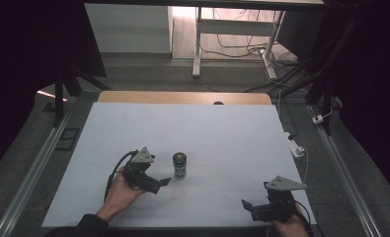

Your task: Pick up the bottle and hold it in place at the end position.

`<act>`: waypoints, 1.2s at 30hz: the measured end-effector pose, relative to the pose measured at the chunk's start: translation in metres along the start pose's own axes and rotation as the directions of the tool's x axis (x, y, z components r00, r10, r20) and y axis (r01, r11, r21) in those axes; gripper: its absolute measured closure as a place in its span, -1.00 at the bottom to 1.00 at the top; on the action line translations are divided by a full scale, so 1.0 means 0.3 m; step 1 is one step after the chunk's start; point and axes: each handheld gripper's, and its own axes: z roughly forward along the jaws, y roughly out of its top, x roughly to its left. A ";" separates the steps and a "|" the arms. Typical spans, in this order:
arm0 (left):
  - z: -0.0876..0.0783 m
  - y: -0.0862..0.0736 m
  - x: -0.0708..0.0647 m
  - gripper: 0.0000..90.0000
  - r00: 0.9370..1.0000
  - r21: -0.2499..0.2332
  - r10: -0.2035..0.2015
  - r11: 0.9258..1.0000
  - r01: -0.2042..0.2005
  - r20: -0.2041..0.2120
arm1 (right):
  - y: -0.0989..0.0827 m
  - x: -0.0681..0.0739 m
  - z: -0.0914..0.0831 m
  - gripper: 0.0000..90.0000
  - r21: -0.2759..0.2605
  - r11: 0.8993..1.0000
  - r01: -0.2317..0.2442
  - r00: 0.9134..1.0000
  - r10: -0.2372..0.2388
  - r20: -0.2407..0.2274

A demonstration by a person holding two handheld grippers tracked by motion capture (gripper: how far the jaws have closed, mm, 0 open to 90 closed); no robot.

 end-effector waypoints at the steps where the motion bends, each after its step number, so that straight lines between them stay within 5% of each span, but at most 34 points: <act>1: 0.023 0.010 0.001 -1.00 1.000 0.004 0.005 1.000 -0.006 0.013 | 0.000 0.000 0.000 -1.00 0.002 1.000 0.001 1.000 -0.001 -0.001; 11: 0.131 0.050 -0.004 -1.00 0.999 0.041 0.035 0.999 -0.036 0.027 | 0.000 0.001 0.002 -1.00 0.007 1.000 0.010 1.000 -0.010 -0.007; 15: 0.163 0.067 -0.011 -0.97 0.998 0.045 0.068 0.997 -0.068 0.003 | 0.000 0.001 0.002 -1.00 0.007 1.000 0.009 1.000 -0.009 -0.008; 24: 0.167 0.071 -0.011 -0.19 0.989 0.032 0.149 0.988 -0.150 0.025 | -0.001 0.002 0.002 -1.00 0.011 1.000 0.015 1.000 -0.015 -0.013; 27: 0.158 0.075 -0.010 0.01 0.988 0.018 0.147 0.989 -0.148 0.035 | -0.001 0.002 0.002 -1.00 0.012 1.000 0.016 1.000 -0.016 -0.013; 36: 0.157 0.083 -0.016 0.18 0.988 0.032 0.148 0.988 -0.150 0.047 | 0.000 0.004 0.003 -1.00 0.013 1.000 0.018 1.000 -0.018 -0.015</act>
